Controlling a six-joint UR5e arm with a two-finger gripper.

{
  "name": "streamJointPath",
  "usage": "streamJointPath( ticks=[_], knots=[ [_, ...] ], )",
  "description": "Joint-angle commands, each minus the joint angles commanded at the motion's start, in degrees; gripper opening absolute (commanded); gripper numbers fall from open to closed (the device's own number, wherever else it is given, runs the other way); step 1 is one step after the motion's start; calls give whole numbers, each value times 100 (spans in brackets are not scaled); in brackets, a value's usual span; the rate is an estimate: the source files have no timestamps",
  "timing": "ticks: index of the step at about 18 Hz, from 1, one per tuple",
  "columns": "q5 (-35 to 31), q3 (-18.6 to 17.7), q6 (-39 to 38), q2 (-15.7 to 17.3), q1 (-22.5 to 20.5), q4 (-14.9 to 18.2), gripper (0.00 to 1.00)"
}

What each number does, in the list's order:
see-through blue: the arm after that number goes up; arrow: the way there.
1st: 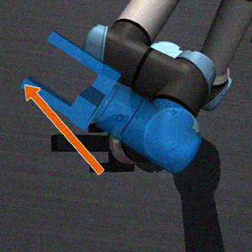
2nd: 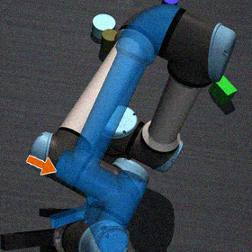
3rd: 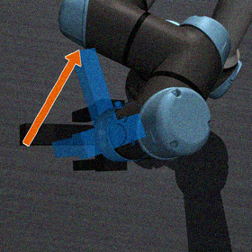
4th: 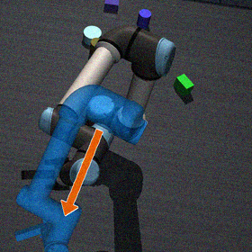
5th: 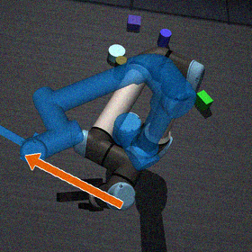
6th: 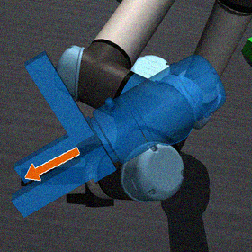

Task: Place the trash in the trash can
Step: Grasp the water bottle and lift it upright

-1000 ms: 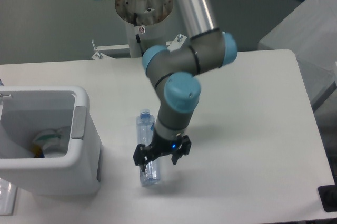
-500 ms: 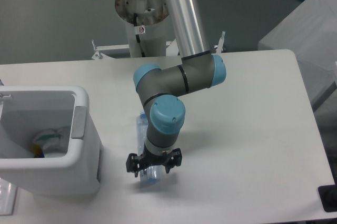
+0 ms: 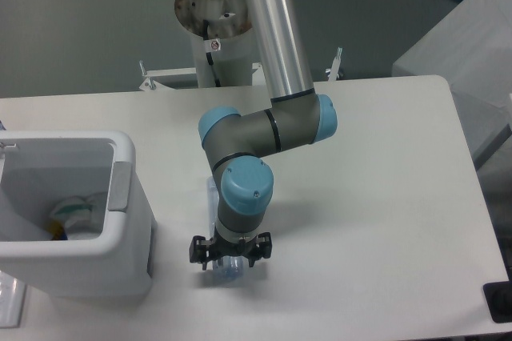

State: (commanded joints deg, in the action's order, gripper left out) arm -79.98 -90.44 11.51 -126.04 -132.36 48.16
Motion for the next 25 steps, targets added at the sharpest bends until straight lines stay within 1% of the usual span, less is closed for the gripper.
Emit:
streamJointPath(
  ticks=[1,2,6,13,15,17,19,20,23,25],
  knots=[
    [0,0,0,17,0,0,68],
    [0,9,0,35,0,0,62],
    [0,9,-9,79,-9,0,50],
    [9,53,-18,175,-26,18,50],
    [0,140,-17,351,-53,18,50],
    [-18,272,-70,675,-131,9,50],
    [61,517,-149,1044,-403,-157,50],
    [131,710,-315,1168,-439,-202,50],
    [220,1168,-738,1248,-562,-263,50],
    [368,1283,-869,1405,-571,-543,50]
  ],
)
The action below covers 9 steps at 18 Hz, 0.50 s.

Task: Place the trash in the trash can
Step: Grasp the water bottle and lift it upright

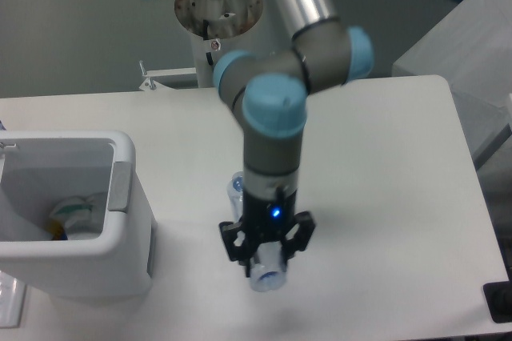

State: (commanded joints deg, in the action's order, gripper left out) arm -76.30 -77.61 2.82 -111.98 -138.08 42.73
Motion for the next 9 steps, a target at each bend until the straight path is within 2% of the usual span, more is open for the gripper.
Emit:
streamJointPath(
  ticks=[3,9],
  knots=[
    [168,26,-150,299,26,-598,50],
    [625,229,-185,668,193,-705,50]
  ],
)
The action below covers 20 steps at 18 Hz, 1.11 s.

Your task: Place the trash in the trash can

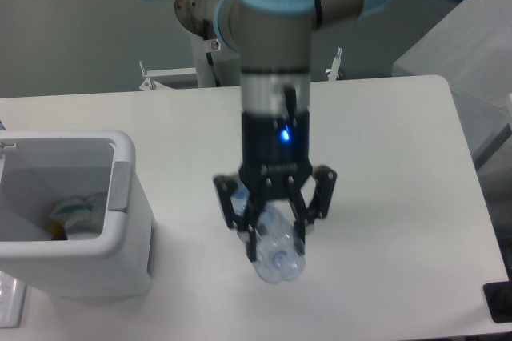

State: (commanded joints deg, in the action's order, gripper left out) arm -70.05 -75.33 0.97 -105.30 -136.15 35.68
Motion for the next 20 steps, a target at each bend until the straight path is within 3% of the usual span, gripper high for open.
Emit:
streamJointPath(
  ticks=[9,15,20],
  knots=[
    [53,-61,-167,282,1028,-70,50],
    [53,-79,-264,326,1328,-62,51],
    [53,-429,-229,273,1688,-62,55]
  ],
)
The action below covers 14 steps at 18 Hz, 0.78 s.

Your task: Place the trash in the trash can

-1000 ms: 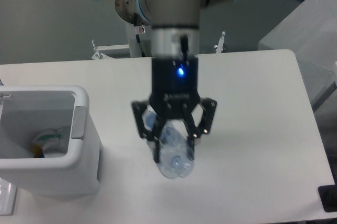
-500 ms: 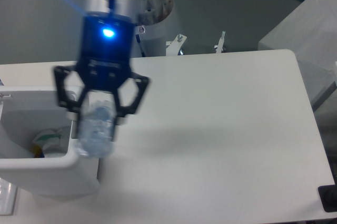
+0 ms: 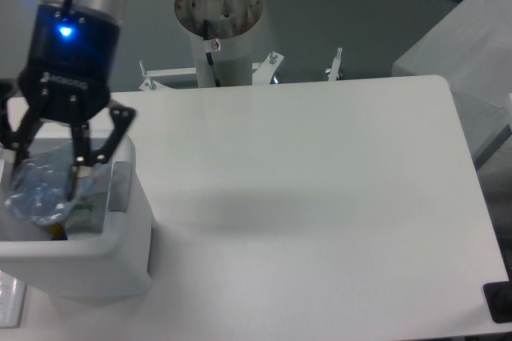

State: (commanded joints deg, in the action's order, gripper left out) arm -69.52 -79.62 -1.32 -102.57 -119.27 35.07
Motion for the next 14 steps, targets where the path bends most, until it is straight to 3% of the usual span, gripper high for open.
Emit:
streamJointPath(
  ticks=[4,5,14],
  knots=[
    [-18,-124,61,-88,9,0,96],
    [-26,-133,131,-88,0,0,100],
    [-166,-344,684,-18,-175,61,100]
  ],
)
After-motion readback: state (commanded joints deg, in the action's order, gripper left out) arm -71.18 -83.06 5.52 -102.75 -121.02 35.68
